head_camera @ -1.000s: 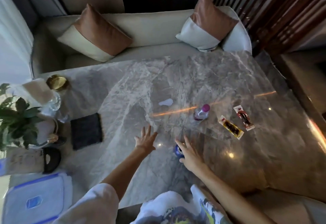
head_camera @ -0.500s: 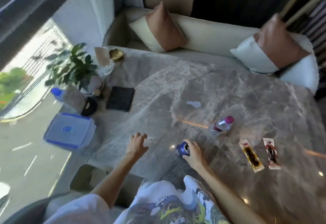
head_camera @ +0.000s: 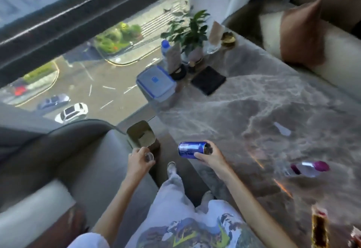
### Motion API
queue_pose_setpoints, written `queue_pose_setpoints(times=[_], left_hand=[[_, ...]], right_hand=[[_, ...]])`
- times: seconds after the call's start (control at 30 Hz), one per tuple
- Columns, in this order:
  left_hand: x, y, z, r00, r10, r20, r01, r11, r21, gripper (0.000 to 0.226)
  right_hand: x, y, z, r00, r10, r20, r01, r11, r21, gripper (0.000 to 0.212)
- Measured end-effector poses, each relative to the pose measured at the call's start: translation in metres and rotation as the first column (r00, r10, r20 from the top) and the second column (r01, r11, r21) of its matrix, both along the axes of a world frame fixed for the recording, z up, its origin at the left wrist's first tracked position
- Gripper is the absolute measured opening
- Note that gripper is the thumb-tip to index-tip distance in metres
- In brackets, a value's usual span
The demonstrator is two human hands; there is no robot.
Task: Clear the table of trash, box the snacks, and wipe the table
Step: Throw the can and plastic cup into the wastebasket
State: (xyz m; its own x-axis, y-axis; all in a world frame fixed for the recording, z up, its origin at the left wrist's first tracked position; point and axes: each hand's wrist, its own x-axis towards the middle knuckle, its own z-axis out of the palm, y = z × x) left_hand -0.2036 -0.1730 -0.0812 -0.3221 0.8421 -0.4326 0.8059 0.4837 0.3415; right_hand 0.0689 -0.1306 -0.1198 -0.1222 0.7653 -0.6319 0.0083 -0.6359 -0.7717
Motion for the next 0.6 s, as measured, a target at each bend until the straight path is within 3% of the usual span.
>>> queue_pose_setpoints(times=[0.2, 0.6], left_hand=[[-0.05, -0.022, -0.004, 0.972, 0.229, 0.052, -0.232, 0.971, 0.053, 0.035], [-0.197, -0.005, -0.003, 0.867, 0.484, 0.117, -0.495, 0.864, 0.094, 0.037]], right_hand=[[-0.055, 0.017, -0.002, 0.986, 0.111, -0.127, -0.122, 0.99, -0.076, 0.061], [-0.203, 0.088, 0.013, 0.944, 0.291, -0.159, -0.307, 0.948, -0.087, 0.053]])
